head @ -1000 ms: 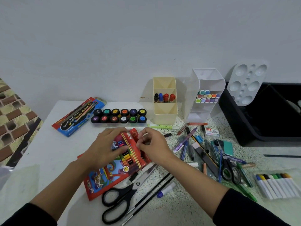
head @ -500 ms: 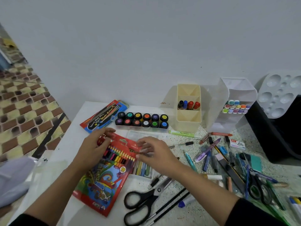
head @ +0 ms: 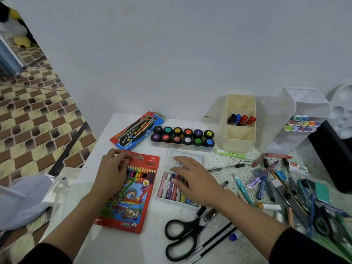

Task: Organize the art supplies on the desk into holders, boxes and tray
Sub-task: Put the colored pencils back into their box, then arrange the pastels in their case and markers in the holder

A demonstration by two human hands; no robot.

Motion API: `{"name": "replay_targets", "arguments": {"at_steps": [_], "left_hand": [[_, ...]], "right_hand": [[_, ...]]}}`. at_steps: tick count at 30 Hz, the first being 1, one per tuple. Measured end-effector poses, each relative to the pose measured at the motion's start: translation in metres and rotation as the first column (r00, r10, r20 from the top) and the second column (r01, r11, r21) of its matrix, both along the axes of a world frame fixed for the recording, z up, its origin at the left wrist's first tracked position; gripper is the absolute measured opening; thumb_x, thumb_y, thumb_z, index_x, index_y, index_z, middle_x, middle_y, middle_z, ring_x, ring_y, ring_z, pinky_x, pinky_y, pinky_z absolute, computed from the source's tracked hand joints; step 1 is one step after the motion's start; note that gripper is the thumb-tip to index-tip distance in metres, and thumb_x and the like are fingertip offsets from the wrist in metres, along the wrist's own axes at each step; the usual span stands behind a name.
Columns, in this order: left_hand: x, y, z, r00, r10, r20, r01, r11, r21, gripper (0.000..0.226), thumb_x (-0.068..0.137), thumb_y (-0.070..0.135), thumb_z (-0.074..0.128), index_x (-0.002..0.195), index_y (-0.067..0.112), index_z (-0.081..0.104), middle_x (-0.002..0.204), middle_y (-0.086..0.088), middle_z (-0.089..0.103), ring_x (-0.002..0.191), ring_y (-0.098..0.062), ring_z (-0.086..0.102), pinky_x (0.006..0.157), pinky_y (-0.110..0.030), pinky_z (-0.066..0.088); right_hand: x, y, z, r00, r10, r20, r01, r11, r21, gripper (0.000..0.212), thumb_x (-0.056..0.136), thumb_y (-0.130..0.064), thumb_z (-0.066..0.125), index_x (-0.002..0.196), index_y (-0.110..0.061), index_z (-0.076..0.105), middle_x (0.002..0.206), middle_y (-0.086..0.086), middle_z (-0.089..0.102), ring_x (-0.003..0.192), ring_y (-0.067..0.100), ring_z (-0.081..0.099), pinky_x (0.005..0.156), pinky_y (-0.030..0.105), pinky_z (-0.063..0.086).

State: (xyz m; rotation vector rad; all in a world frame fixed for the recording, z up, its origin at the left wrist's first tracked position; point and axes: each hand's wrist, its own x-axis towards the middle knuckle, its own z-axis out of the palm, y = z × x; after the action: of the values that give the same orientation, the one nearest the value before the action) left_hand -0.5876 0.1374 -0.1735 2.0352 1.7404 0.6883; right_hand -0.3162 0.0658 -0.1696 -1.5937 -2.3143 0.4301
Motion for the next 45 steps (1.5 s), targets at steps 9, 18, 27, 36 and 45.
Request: {"name": "replay_targets", "arguments": {"at_steps": [9, 18, 27, 36, 45], "left_hand": [[0.021, -0.013, -0.009, 0.991, -0.131, -0.035, 0.133, 0.989, 0.061, 0.027, 0.099, 0.007, 0.055, 0.118, 0.019, 0.069, 0.127, -0.002, 0.058, 0.121, -0.015, 0.045, 0.098, -0.038, 0.046], [0.051, -0.034, -0.001, 0.926, -0.374, 0.043, 0.359, 0.912, 0.196, 0.023, 0.094, 0.000, 0.061, 0.106, 0.017, 0.071, 0.102, 0.007, 0.060, 0.096, -0.008, 0.053, 0.084, -0.024, 0.045], [0.138, -0.071, 0.012, 0.697, -0.710, 0.097, 0.699, 0.704, 0.130, 0.015, 0.101, 0.027, 0.056, 0.109, 0.026, 0.069, 0.104, 0.017, 0.059, 0.098, -0.006, 0.055, 0.082, -0.028, 0.048], [0.209, -0.098, -0.001, 0.538, -0.828, -0.160, 0.843, 0.534, 0.074, 0.034, 0.103, 0.046, 0.043, 0.135, 0.042, 0.054, 0.133, 0.020, 0.050, 0.124, -0.005, 0.041, 0.099, -0.034, 0.035], [0.223, -0.096, 0.002, 0.648, -0.723, -0.239, 0.758, 0.644, 0.105, 0.025, 0.086, 0.054, 0.061, 0.106, 0.038, 0.060, 0.095, 0.025, 0.045, 0.095, -0.005, 0.046, 0.079, -0.029, 0.035]], "right_hand": [[0.020, -0.010, -0.010, 0.999, 0.004, -0.053, -0.006, 1.000, -0.021, 0.044, 0.101, -0.046, 0.052, 0.137, -0.023, 0.059, 0.161, -0.007, 0.031, 0.147, 0.016, 0.026, 0.119, 0.030, 0.019], [0.019, -0.015, 0.000, 0.966, -0.084, -0.243, 0.078, 0.996, -0.034, 0.040, 0.098, -0.040, 0.062, 0.135, -0.024, 0.060, 0.151, -0.011, 0.047, 0.145, 0.002, 0.030, 0.117, 0.014, 0.014], [0.091, -0.071, 0.043, 0.794, -0.374, -0.479, 0.431, 0.902, 0.010, 0.007, 0.098, -0.018, 0.063, 0.097, -0.021, 0.069, 0.090, -0.015, 0.068, 0.081, 0.008, 0.063, 0.068, 0.023, 0.051], [0.177, -0.134, 0.044, 0.899, -0.425, -0.105, 0.410, 0.901, -0.142, 0.019, 0.084, -0.004, 0.067, 0.091, -0.021, 0.072, 0.082, -0.018, 0.060, 0.077, 0.000, 0.055, 0.067, 0.015, 0.038], [0.155, -0.140, 0.032, 0.971, -0.233, -0.050, 0.229, 0.970, -0.082, 0.023, 0.091, -0.045, 0.066, 0.091, -0.022, 0.068, 0.081, -0.010, 0.058, 0.076, 0.007, 0.052, 0.069, 0.028, 0.044]]}}
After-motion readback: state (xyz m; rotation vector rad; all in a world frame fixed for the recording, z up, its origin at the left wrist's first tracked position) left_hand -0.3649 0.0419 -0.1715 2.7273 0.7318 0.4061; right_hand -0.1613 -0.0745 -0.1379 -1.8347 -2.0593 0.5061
